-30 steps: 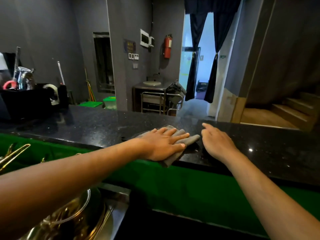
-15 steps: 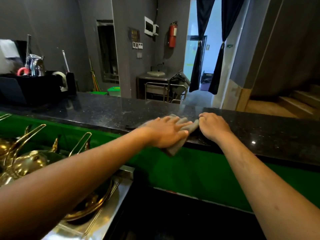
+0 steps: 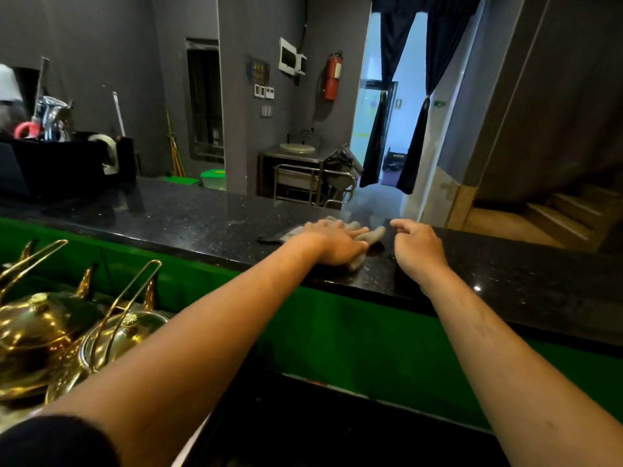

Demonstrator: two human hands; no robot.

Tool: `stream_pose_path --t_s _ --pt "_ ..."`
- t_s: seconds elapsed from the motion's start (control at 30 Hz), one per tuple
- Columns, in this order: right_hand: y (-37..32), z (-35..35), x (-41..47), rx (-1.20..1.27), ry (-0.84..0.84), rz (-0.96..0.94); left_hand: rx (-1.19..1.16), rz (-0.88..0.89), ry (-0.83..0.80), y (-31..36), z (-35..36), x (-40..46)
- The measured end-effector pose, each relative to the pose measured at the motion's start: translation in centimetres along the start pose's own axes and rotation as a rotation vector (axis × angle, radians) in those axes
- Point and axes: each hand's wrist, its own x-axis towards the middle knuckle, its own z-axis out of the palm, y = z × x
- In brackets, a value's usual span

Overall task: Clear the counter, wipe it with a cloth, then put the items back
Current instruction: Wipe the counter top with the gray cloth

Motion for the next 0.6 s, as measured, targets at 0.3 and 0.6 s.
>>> stream_pose_path --t_s 0.3,0.6 --pt "4.5 -4.6 0.6 -0.425 -0.192 -0.063 -0.038 0.008 -0.031 -2.8 -0.5 0.9" --pt "4.3 -4.1 1.2 -0.524 -0.153 -0.066 -0.009 0.142 -0.024 3.9 0.4 -0.1"
